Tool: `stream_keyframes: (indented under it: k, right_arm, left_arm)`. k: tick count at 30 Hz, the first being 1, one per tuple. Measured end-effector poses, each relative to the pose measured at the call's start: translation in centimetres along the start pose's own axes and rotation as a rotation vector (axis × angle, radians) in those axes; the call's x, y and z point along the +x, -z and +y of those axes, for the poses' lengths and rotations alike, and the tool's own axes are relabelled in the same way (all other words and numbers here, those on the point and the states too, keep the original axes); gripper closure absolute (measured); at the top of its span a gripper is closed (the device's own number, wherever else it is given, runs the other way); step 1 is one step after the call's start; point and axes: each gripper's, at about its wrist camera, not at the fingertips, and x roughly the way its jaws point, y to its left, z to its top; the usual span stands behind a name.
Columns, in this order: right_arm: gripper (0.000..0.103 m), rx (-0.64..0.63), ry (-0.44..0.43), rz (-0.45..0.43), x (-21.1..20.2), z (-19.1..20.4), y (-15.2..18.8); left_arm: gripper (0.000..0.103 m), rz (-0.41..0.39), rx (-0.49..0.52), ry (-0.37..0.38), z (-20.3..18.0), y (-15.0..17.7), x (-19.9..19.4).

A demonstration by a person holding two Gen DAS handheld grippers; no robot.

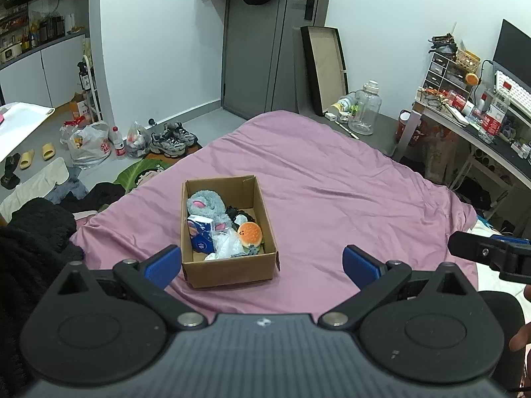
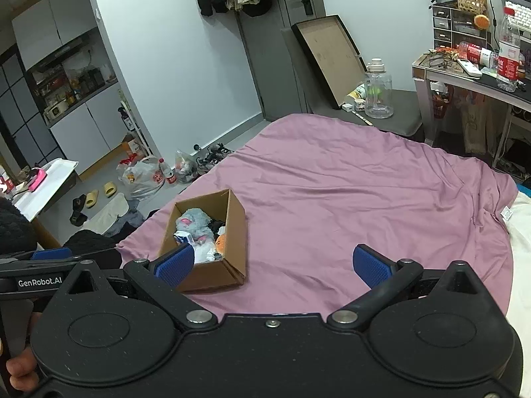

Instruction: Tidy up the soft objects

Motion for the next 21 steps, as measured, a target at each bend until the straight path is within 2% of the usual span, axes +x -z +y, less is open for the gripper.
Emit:
stream_keyframes:
  k: [21]
  right_arm:
    - [0.0,-0.008,-0.001,-0.029,-2.8,-0.7,0.8]
  left_arm:
    - [0.001,-0.025,0.011,0.01,-1.3,1.0,-2.1]
